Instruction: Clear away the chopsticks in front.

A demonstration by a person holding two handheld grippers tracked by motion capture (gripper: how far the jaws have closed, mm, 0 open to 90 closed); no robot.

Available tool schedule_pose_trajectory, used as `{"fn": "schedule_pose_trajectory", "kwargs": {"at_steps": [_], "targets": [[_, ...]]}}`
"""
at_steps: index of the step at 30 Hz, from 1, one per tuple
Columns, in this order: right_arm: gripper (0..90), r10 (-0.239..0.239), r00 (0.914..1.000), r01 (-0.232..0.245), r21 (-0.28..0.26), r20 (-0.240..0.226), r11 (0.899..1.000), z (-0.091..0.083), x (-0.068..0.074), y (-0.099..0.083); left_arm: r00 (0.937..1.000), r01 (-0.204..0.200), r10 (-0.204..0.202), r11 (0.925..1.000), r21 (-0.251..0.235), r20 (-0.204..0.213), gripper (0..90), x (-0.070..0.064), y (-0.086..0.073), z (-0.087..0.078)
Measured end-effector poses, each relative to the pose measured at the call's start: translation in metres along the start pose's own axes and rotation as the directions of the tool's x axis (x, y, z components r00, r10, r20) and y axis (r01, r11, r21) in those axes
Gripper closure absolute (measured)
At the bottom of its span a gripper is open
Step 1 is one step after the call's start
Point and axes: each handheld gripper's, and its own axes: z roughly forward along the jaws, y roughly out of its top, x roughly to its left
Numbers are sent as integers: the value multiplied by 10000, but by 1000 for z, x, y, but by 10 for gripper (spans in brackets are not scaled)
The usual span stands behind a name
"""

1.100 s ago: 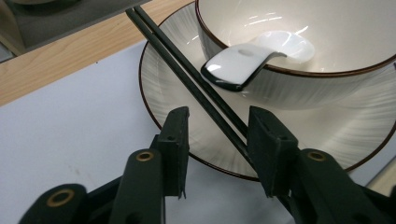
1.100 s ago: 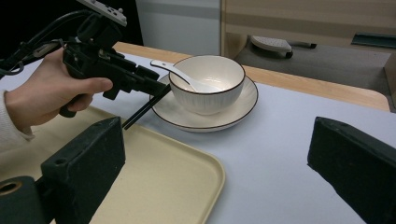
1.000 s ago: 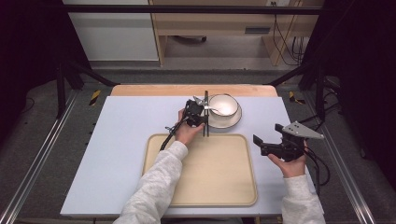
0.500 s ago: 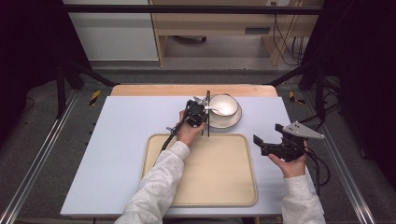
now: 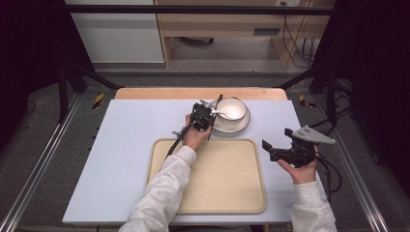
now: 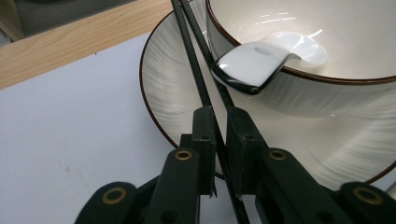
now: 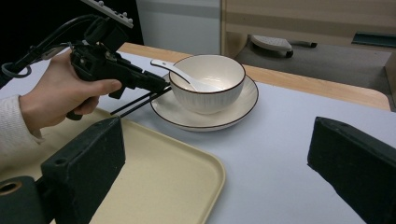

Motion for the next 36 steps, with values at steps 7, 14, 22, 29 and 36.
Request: {"fn": "schedule_pose_trajectory", "kwargs": {"at_steps": [7,14,22,29,36], "targets": [[44,12,10000,-12,-7,-6,10000,0,0,0,9998,1,2,9999,173,-216,837,0,3,1],[44,21,10000,-21,-39,-8,10000,-1,-1,0,9984,187,-174,9996,234,-530,859,2,4,1],[43,51,10000,-51,-31,-11,10000,-1,-1,0,9988,164,-151,9995,287,-468,861,3,4,0],[43,49,10000,-49,-13,4,10000,-1,-1,0,9990,116,-107,9997,193,-441,862,4,5,-7],[43,77,10000,-77,-61,33,10000,-3,-2,0,9983,185,-183,9998,30,-551,862,9,5,-14]]}}
